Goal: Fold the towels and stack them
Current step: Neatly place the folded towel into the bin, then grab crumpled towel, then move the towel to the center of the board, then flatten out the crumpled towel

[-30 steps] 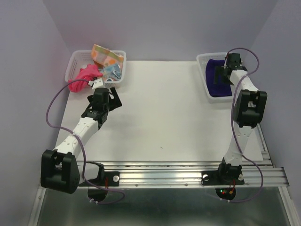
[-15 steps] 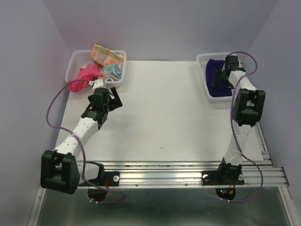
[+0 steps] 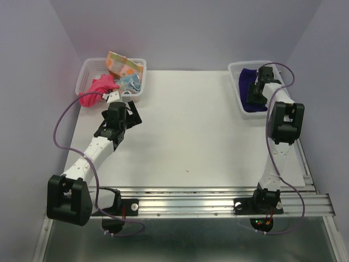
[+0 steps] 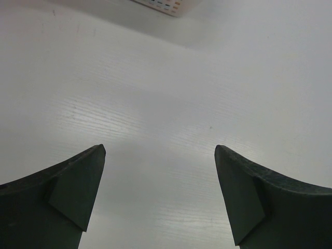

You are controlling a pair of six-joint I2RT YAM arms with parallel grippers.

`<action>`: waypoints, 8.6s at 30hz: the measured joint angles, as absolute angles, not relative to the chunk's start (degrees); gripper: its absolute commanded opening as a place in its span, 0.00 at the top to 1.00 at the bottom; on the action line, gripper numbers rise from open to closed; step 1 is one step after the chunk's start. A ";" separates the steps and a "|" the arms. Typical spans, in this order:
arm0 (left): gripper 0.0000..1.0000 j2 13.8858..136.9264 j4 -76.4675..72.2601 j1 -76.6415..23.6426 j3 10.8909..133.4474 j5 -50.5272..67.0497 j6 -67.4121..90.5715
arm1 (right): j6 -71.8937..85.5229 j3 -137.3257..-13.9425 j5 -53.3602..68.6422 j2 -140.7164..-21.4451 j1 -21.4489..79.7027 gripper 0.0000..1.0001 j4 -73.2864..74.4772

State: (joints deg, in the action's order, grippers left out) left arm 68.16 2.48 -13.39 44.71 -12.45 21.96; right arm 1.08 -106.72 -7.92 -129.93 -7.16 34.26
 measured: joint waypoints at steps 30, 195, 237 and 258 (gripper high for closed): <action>0.01 65.58 2.48 -13.37 44.60 -12.12 21.96 | -3.49 -101.89 -7.01 -123.59 -7.14 0.88 34.85; 0.02 117.34 -4.84 -27.35 79.09 7.66 29.98 | 33.71 -35.35 -2.46 -65.39 19.59 0.00 12.27; 0.09 122.65 2.61 -63.61 90.63 0.58 12.23 | 37.50 -39.68 -32.23 -42.76 19.49 0.00 31.48; 1.00 128.05 2.35 -64.16 93.45 -3.51 11.25 | 36.67 -39.68 -32.23 -43.24 19.49 0.00 32.12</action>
State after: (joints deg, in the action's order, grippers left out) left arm 128.05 2.35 -64.16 93.45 -3.51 11.25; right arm 36.67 -39.68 -32.23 -43.24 19.49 32.12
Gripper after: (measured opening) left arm 0.180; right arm 0.999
